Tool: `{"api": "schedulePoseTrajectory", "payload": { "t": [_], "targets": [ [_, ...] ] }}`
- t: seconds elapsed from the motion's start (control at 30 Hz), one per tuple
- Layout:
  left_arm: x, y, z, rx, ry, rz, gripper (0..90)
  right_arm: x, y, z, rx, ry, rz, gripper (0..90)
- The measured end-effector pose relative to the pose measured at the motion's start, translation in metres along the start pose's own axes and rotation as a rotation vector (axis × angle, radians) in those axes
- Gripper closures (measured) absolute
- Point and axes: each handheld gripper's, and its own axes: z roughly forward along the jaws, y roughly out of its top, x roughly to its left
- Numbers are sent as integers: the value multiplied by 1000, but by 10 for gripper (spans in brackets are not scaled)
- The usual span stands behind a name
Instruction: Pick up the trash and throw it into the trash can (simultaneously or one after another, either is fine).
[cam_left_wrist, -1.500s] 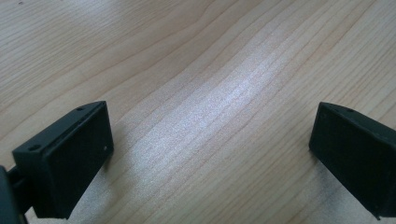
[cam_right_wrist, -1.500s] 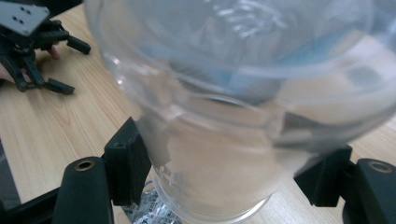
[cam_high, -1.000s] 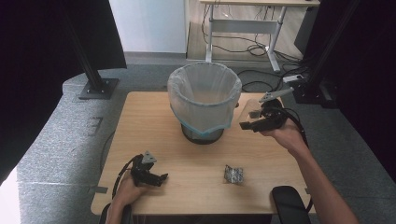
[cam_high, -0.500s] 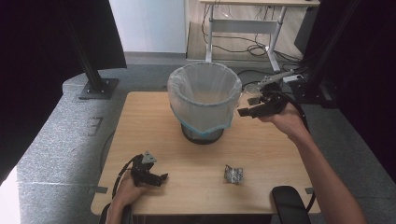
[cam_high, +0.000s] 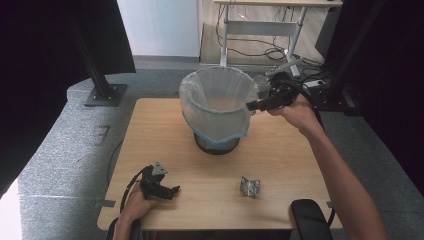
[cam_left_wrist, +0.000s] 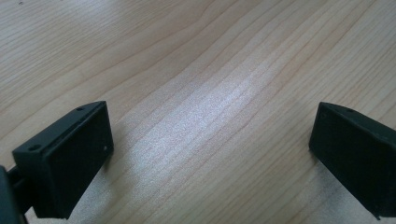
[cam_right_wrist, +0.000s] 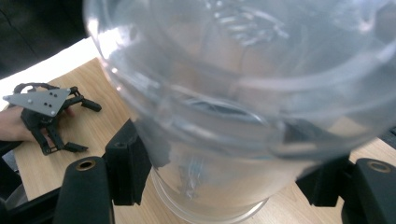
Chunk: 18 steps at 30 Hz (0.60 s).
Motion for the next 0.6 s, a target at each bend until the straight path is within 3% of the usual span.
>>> {"api": "schedulePoseTrajectory", "payload": {
  "t": [0.6],
  "targets": [
    [0, 0, 0, 0, 2, -3, 0, 2, 41, 31, -9, -1, 2, 300]
  ]
}}
